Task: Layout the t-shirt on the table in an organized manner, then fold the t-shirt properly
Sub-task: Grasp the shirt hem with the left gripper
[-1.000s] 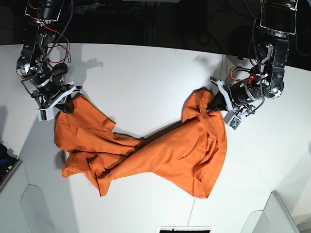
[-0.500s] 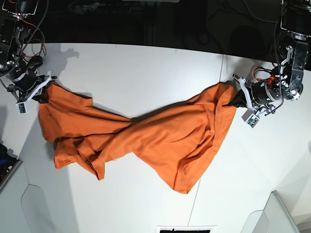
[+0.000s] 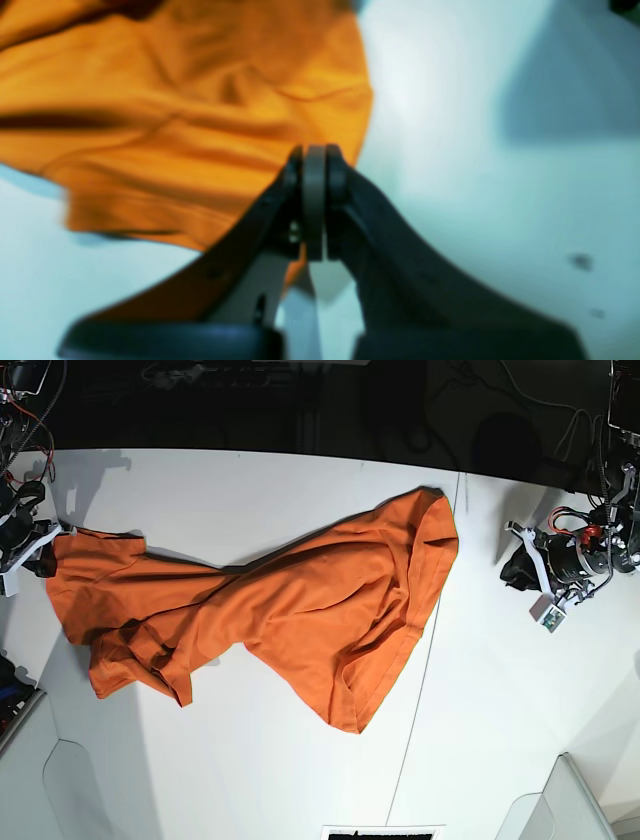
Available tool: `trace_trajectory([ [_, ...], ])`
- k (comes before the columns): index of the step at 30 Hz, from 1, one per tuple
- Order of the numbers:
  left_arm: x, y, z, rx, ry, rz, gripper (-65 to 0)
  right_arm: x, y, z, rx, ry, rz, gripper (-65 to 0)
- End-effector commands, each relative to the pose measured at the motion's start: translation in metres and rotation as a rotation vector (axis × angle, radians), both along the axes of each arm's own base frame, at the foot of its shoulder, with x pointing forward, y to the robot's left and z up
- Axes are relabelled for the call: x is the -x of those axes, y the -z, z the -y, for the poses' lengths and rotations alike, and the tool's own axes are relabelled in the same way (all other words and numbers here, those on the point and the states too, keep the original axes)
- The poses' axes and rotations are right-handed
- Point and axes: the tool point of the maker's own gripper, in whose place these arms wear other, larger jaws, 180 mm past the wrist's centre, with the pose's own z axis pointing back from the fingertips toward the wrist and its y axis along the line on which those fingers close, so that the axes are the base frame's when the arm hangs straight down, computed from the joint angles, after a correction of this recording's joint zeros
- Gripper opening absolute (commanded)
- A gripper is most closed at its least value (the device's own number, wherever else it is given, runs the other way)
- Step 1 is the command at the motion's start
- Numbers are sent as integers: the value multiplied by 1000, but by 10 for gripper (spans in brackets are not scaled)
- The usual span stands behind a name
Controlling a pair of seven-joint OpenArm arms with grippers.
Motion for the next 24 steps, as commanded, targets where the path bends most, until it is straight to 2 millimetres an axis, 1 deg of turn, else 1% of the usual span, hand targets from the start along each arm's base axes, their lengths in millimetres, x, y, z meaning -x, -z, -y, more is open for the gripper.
trace_trajectory([
  [1, -20, -38, 5, 45, 29, 123, -494, -11, -19, 4, 3, -4, 58, -650],
  [3, -36, -71, 12, 75, 34, 229, -494, -11, -17, 0, -17, -5, 59, -650],
  [5, -52, -101, 29, 137, 46, 328, -494, -10, -14, -3, -24, -4, 52, -650],
  [7, -67, -116, 52, 195, 61, 391, -494, -8, -12, -5, -30, -3, 43, -650],
  [8, -73, -116, 64, 202, 74, 405, -494, -8, -11, -5, -31, -4, 39, -650],
  [10, -85, -106, 89, 191, 96, 403, -494, -7, -10, -6, -31, -4, 32, -650],
  [12, -101, -89, 109, 180, 85, 389, -484, -8, -11, -6, -36, -4, 37, -650],
  [13, -107, -80, 118, 175, 83, 378, -451, -8, -11, -6, -38, -3, 37, -650],
  [16, -121, -54, 148, 172, 103, 319, -304, -6, -9, -6, -36, -4, 25, -650],
  [17, -124, -47, 158, 174, 112, 298, -281, -6, -9, -6, -36, -4, 24, -650],
  [21, -132, -25, 188, 205, 122, 221, -278, -7, -10, -8, -47, -3, 30, -650],
  [24, -134, -11, 199, 239, 104, 187, -279, -7, -7, -14, -68, -1, 33, -650],
])
